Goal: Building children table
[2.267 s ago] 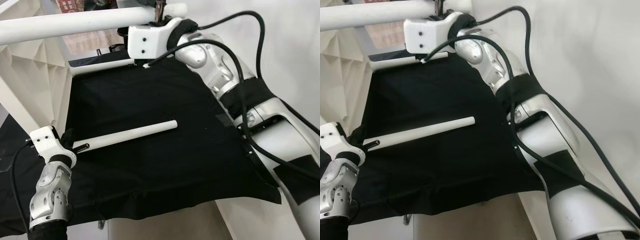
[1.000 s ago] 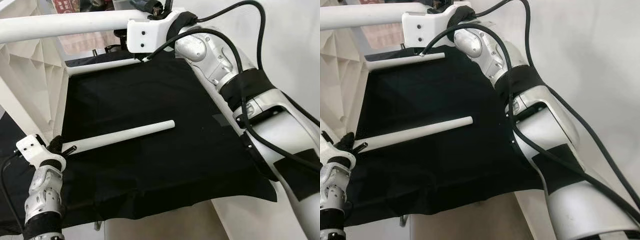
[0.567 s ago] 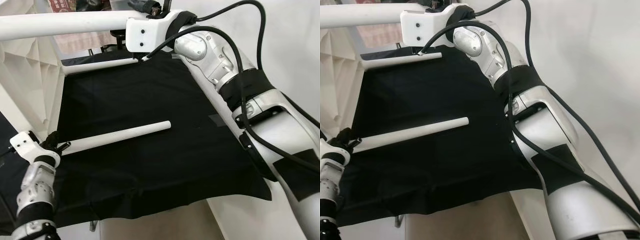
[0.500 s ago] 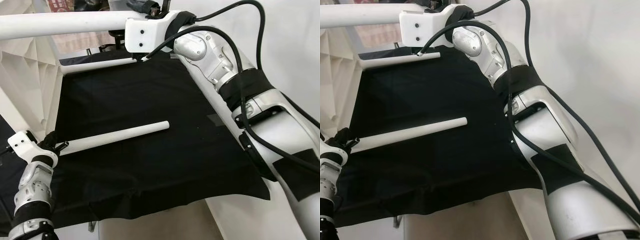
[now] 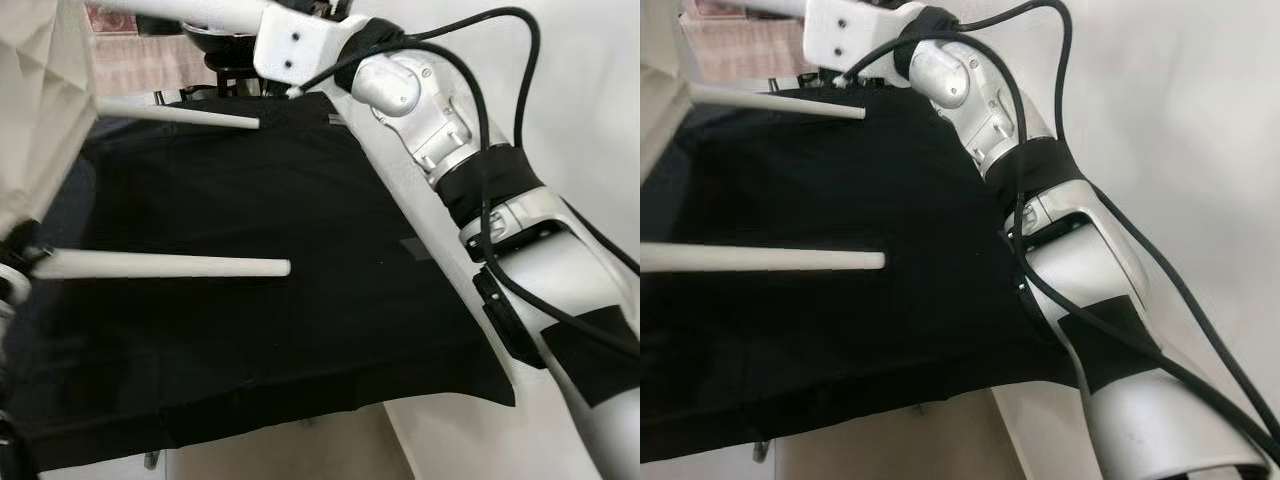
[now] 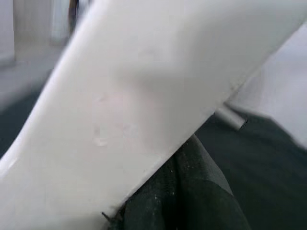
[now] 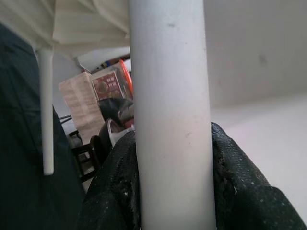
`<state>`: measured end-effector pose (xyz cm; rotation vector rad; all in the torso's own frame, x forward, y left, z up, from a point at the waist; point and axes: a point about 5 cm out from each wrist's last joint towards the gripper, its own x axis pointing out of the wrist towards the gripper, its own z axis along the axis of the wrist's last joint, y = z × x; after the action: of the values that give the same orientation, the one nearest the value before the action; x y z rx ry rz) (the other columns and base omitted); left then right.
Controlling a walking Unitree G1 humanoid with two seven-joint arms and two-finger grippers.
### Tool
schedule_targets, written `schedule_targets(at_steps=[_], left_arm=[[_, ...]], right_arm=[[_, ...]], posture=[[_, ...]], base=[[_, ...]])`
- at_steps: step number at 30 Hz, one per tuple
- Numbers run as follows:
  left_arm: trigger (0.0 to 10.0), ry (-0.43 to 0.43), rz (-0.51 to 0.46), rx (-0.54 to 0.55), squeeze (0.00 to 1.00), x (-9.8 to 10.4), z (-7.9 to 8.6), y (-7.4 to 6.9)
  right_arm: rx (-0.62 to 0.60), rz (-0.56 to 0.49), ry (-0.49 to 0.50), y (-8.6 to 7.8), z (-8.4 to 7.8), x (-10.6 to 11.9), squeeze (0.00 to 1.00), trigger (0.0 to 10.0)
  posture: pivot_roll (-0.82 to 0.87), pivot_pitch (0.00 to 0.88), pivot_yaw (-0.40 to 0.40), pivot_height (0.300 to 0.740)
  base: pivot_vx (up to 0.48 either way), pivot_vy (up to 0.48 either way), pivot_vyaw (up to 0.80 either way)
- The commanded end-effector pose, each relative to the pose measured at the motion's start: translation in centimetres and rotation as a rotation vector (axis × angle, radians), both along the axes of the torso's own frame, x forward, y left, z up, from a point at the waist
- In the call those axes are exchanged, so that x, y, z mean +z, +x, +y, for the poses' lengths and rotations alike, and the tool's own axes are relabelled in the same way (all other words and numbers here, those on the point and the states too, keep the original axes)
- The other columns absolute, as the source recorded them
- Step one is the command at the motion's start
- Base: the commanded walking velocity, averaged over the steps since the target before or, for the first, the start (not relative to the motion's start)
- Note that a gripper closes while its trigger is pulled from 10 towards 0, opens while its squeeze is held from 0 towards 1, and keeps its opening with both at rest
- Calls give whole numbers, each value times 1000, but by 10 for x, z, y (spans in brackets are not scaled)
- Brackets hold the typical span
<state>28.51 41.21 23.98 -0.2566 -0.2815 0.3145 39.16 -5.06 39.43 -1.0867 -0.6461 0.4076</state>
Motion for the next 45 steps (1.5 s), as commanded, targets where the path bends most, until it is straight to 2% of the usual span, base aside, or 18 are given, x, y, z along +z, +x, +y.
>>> schedule_targets(at_steps=[1,3,4,7,8,10,12,15,19,23,24,25,26,27,28,37,38,45], left_arm=[[10000,57,-77,168,0,45,38,-35],[10000,183,-177,110,0,112,32,-37],[10000,183,-177,110,0,112,32,-37],[10000,344,-294,-10,0,190,2,-37],[10000,344,-294,-10,0,190,2,-37],[10000,388,-328,-77,0,210,-16,-32],[10000,400,-335,-124,0,215,-27,-27],[10000,423,-292,-301,0,198,-64,-5],[10000,389,-237,-397,0,172,-81,5],[10000,268,-136,-516,0,119,-103,18],[10000,245,-94,-542,0,98,-113,20],[10000,245,-94,-542,0,98,-113,20],[10000,219,-66,-565,0,80,-123,21],[10000,206,-50,-576,0,69,-130,21],[10000,200,-33,-572,0,59,-134,20],[10000,178,26,-505,0,28,-137,6],[10000,206,55,-477,0,17,-140,1],[10000,185,123,-366,0,-17,-158,-8]], right_arm=[[-321,227,233,28,-86,-33,0,0],[-288,360,336,31,-83,-61,0,0],[-288,360,336,31,-83,-61,0,0],[-175,632,440,27,-53,-126,0,0],[-175,632,440,27,-53,-126,0,0],[-120,749,445,18,-32,-159,0,0],[-89,797,448,12,-18,-173,0,0],[-5,873,442,-8,18,-196,0,0],[5,867,413,-13,23,-200,0,0],[-7,866,366,-18,22,-210,0,0],[-27,866,369,-19,19,-213,0,10000],[-27,866,369,-19,19,-213,0,10000],[-17,866,383,-20,17,-214,102,10000],[-9,868,395,-21,16,-215,102,10000],[3,885,429,-22,14,-215,1000,10000],[60,883,560,-28,-18,-208,1000,10000],[40,901,559,-35,-36,-216,1000,10000],[-1,974,566,-68,-62,-235,1000,10000]], posture=[[-65,104,35,740],[-42,99,38,740],[-42,99,38,740],[-22,95,48,740],[-22,95,48,740],[-10,101,55,740],[-2,95,61,740],[5,98,71,740],[0,102,76,740],[-10,103,76,740],[-14,105,78,740],[-14,105,78,740],[-18,106,77,740],[-18,104,77,740],[-18,101,74,740],[-35,101,67,740],[-40,98,67,740],[-59,91,60,740]], base=[[0,0,0],[0,0,0],[0,0,0],[0,0,0],[0,0,0],[0,0,0],[0,0,0],[0,0,0],[0,0,0],[0,0,0],[0,0,0],[0,0,0],[0,0,0],[0,0,0],[0,0,0],[0,0,0],[0,0,0],[0,0,0]])
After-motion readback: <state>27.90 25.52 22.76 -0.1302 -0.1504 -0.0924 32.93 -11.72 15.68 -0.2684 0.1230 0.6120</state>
